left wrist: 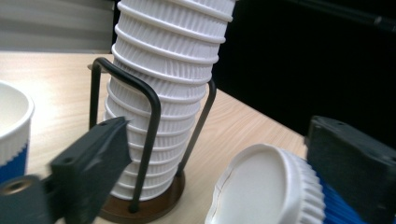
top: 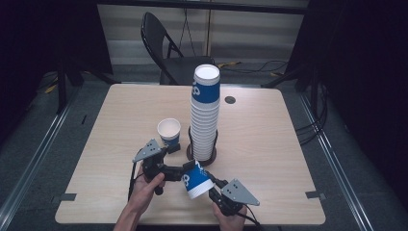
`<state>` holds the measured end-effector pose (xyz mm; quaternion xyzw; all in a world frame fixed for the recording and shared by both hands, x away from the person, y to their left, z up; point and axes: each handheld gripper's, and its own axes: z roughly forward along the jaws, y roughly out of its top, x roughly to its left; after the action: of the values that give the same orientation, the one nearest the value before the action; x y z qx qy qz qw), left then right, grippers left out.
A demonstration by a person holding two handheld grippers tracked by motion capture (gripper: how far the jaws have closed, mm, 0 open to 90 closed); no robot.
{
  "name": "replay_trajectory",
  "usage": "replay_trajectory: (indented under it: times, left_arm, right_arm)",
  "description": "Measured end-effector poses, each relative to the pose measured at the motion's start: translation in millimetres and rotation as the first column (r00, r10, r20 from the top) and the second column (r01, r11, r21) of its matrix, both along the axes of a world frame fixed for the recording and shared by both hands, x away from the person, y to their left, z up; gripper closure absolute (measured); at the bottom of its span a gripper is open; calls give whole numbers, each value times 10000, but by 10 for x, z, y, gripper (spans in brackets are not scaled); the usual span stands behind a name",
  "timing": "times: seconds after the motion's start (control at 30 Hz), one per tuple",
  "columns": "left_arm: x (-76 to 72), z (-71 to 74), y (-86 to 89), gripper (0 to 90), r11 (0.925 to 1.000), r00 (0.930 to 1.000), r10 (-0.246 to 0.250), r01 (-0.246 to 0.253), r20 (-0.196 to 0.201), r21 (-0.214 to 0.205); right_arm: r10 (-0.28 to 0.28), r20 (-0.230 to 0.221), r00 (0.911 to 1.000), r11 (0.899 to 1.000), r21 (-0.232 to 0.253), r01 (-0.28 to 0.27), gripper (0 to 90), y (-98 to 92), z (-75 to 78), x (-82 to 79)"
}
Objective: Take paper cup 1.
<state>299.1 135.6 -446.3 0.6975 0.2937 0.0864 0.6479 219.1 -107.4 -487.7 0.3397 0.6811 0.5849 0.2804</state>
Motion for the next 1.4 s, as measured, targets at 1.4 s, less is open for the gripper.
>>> replay_trajectory:
  times: [1.4]
  left_arm:
    - [-291, -209, -49, 162, 9273, 9337, -931, -451, 3458, 3716]
  right_arm:
    - [-148, -1708, 9852, 9975, -711, 26, 851, -454, 198, 133]
